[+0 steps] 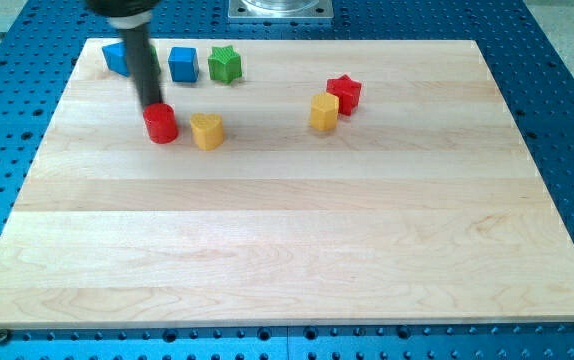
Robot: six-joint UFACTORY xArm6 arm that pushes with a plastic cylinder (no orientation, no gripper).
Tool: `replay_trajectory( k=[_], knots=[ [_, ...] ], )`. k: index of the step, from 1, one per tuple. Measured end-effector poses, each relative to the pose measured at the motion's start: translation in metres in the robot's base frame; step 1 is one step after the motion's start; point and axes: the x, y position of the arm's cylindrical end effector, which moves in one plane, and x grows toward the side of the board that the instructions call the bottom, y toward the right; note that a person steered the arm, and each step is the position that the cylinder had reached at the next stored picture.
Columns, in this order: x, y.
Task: Move the red circle in between the heart and green star
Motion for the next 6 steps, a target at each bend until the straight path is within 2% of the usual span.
replay_trajectory(
  k=[1, 3, 4, 5, 6],
  knots=[
    [0.038, 0.005],
    [0.044, 0.139],
    [0.046, 0.157],
    [0.047, 0.05],
    [0.024, 0.043]
  ],
)
